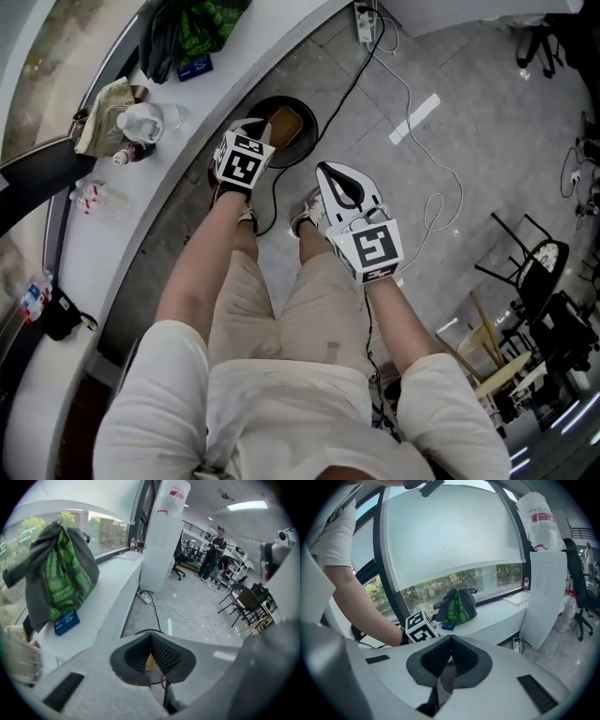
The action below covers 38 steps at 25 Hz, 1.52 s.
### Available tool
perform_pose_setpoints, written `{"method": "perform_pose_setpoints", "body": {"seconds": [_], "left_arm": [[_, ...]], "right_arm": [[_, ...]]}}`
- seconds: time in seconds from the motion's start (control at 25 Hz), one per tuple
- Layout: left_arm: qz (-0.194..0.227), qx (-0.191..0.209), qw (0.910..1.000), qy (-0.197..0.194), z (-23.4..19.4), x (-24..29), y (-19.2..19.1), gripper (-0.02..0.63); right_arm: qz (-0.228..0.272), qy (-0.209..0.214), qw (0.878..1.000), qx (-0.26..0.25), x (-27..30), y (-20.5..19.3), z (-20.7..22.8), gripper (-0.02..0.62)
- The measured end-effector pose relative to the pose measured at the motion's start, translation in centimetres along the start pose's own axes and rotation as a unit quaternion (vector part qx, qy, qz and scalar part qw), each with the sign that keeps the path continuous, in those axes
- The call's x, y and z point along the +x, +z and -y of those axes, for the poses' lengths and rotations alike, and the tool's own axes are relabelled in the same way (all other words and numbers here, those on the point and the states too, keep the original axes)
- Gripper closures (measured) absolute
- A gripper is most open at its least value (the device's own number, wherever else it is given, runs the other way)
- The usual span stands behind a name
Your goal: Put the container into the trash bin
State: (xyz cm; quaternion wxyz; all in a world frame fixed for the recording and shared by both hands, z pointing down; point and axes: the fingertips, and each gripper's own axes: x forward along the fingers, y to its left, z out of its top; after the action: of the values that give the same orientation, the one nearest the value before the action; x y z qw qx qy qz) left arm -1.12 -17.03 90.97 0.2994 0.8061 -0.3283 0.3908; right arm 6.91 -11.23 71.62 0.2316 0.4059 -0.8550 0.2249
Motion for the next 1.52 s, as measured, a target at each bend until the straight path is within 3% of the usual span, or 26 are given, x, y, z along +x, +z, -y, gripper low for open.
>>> {"method": "perform_pose_setpoints", "body": {"seconds": [0.4,0.72,0.92,1.2,1.52], "left_arm": [[0.088,-0.011,0.9961,0.004,3.3,-12.4,6.5,0.588],[0.168,-0.020,0.9856,0.009,5.7,-21.5,10.5,0.588],[0.204,-0.011,0.9790,0.009,7.1,-26.9,12.8,0.588],[0.279,-0.018,0.9596,0.031,8.0,-35.4,17.4,0.588],[0.346,0.010,0.9367,0.053,9.3,-44.7,21.2,0.589]], "right_arm": [[0.030,-0.011,0.999,-0.020,-6.2,8.1,-2.4,0.594],[0.059,-0.025,0.998,-0.003,-9.7,12.3,-3.8,0.594],[0.065,-0.004,0.998,-0.007,-11.7,14.4,-6.6,0.594],[0.094,-0.011,0.995,-0.019,-14.8,18.5,-6.9,0.594],[0.156,-0.017,0.987,-0.022,-19.1,24.5,-6.0,0.594]]}}
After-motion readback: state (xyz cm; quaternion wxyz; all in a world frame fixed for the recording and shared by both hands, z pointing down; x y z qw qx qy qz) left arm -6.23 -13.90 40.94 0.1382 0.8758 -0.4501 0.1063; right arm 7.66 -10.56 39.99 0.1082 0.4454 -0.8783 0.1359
